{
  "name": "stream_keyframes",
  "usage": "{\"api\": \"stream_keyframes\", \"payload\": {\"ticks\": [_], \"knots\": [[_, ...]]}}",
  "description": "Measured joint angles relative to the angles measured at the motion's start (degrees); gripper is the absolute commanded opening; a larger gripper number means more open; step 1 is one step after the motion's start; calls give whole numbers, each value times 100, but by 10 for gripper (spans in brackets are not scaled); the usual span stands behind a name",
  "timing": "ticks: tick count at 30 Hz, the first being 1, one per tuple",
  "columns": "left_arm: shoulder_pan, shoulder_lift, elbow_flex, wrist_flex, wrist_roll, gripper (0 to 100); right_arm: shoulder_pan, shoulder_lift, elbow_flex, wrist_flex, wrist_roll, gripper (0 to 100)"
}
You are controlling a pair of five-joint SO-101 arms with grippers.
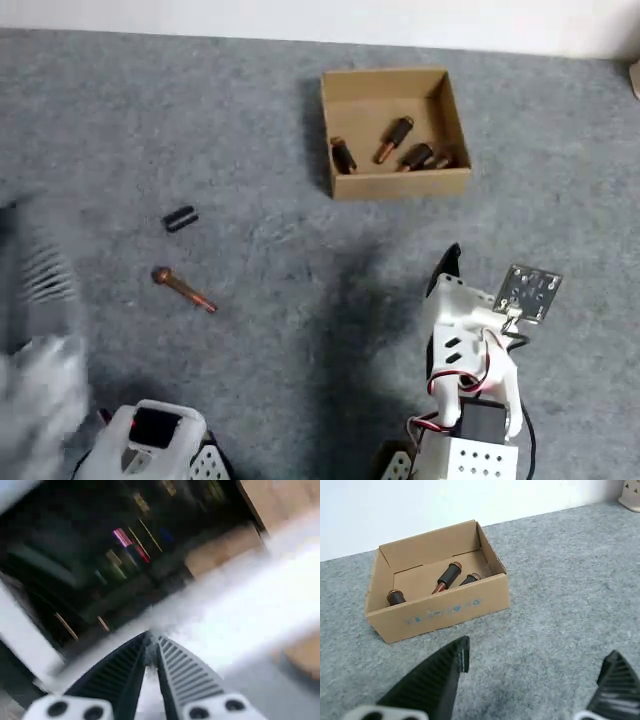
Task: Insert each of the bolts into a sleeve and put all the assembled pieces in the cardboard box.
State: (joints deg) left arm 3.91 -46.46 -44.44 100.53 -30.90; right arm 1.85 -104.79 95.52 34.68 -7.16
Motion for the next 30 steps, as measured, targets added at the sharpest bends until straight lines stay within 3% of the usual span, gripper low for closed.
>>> {"api": "stream_keyframes", "payload": {"ticks": [4,7,12,16,19,23,30], "knots": [[-18,-985,3051,-114,-9,5,0,0,0,0,0,371],[-105,-1679,5503,-879,-9,5,0,0,0,-44,0,371],[-765,-2541,9565,-3341,18,5,0,0,0,-211,0,371],[-1240,-3024,12053,-5222,633,5,-9,0,0,-211,0,371],[-1319,-3235,13037,-5749,905,5,-79,0,0,-211,0,371],[-1459,-3464,13319,-5864,1002,5,-422,0,0,-211,290,371],[-2620,-3719,13327,-5890,1996,5,-2101,9,0,202,1626,371]]}}
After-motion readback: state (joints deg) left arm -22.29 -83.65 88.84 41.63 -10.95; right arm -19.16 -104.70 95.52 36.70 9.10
